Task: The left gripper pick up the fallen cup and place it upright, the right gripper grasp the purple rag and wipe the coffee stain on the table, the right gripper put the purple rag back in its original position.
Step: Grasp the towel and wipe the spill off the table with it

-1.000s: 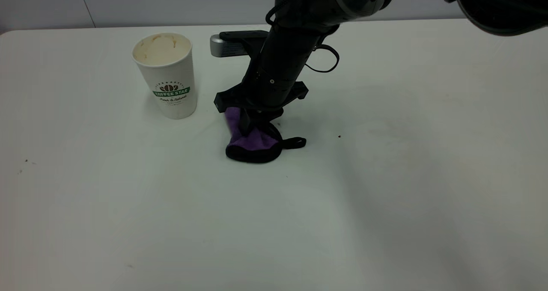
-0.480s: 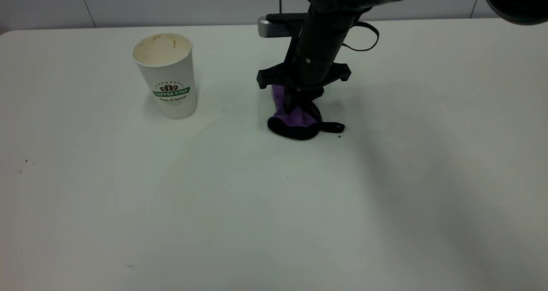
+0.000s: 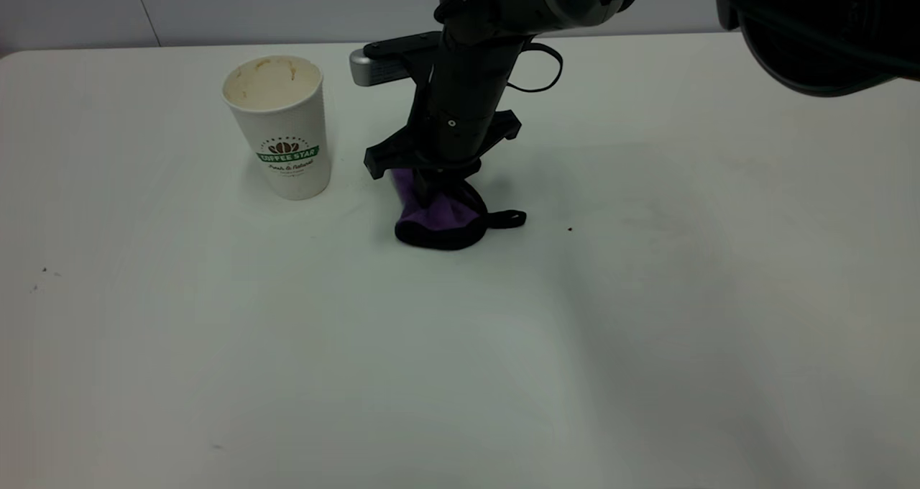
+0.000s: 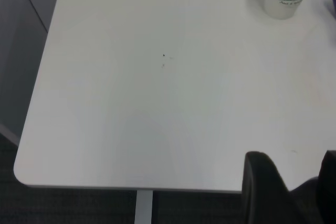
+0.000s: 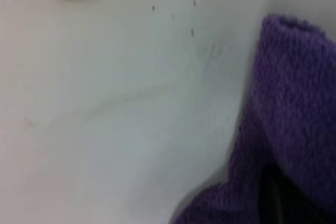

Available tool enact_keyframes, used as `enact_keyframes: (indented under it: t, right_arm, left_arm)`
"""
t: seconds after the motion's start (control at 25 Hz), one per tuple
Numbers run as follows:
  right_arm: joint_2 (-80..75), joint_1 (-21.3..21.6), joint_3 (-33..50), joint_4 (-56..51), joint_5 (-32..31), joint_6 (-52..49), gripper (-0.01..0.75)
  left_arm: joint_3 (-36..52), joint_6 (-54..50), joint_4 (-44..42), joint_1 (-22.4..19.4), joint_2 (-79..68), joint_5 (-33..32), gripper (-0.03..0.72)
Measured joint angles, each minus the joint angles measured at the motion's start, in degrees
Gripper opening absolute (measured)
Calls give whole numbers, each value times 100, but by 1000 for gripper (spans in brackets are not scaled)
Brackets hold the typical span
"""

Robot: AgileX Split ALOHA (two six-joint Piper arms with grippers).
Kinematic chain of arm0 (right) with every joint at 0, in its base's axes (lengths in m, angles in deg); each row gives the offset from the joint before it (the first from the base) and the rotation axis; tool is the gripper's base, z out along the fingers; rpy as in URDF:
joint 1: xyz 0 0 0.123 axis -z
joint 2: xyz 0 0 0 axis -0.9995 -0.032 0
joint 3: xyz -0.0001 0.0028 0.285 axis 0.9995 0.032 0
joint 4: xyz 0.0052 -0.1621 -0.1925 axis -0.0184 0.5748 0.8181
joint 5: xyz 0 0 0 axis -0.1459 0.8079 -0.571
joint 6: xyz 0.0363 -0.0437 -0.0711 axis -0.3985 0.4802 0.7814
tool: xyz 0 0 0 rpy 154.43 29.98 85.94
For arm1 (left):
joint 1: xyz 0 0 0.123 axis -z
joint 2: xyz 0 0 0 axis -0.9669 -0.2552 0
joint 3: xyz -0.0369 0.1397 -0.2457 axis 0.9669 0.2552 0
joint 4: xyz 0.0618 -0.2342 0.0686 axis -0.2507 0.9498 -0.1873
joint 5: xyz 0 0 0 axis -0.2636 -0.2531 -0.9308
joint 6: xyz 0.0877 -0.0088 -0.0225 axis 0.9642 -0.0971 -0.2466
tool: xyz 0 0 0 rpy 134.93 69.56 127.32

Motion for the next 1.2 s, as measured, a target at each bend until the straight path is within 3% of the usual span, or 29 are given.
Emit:
enact_keyframes:
  t: [0.16,0.84,0.96,1.16,1.2]
  right_arm:
    - [0,300,-5,319,18,-190,63]
    - [59,2515,-72,775,-2144,-939,108]
    - [103,2652,-72,828,-2294,-939,219]
    - [507,2652,-61,1120,-2758,-629,639]
    - [660,2652,-61,1160,-2902,-580,683]
  left_arm:
    - [0,0,0,0,0,0,284]
    - [0,0,0,0,0,0,284]
    - [0,0,0,0,0,0,284]
    - [0,0,0,0,0,0,284]
    - [0,0,0,0,0,0,284]
